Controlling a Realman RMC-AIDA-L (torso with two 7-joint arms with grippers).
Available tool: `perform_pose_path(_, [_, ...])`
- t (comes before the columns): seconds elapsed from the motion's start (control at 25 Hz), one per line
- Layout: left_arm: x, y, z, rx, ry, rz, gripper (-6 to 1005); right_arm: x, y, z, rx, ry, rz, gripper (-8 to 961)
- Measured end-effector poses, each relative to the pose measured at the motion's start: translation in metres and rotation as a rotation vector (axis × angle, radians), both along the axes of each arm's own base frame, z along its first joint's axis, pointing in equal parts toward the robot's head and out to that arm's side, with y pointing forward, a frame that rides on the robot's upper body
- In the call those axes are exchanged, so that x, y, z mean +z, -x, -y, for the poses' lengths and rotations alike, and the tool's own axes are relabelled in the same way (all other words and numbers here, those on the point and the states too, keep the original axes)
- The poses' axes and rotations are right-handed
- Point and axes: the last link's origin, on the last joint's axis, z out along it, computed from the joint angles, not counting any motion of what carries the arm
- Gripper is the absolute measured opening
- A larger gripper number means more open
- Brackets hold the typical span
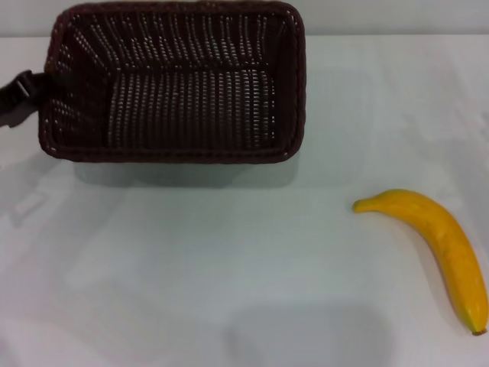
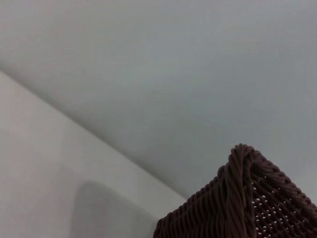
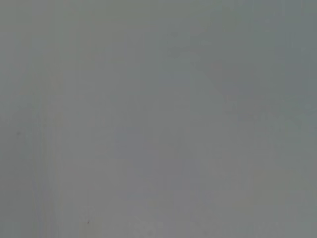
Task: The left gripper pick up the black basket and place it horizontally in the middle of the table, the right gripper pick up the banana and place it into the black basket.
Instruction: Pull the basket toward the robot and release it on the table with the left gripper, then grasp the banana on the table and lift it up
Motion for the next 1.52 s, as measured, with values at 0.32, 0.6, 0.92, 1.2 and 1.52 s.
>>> perform_pose_path(0.32, [-0.017, 0.003, 0.004, 0.036, 0.046, 0.002, 233, 0.001, 0.0, 0.0, -0.002, -0.003, -0.002, 845])
perform_pose_path(0.6, [-0.022, 0.002, 0.005, 0.045, 0.05, 0.018, 245, 0.001, 0.0, -0.001, -0.002, -0.005, -0.007, 845])
perform_pose_path(0.92, [-0.004, 0.018, 0.034, 0.016, -0.044, 0.087, 570, 0.002, -0.002, 0.002, -0.005, -0.012, -0.016, 845])
perform_pose_path(1.2, [0.022, 0.044, 0.077, 0.005, -0.229, 0.115, 825, 0.026, -0.001, -0.001, 0.057, 0.077, -0.214, 844])
perform_pose_path(1.52, [0.018, 0.087, 0.143, 0.031, -0.724, -0.23, 883, 0.099, 0.034, -0.033, 0.148, 0.656, -0.13, 839])
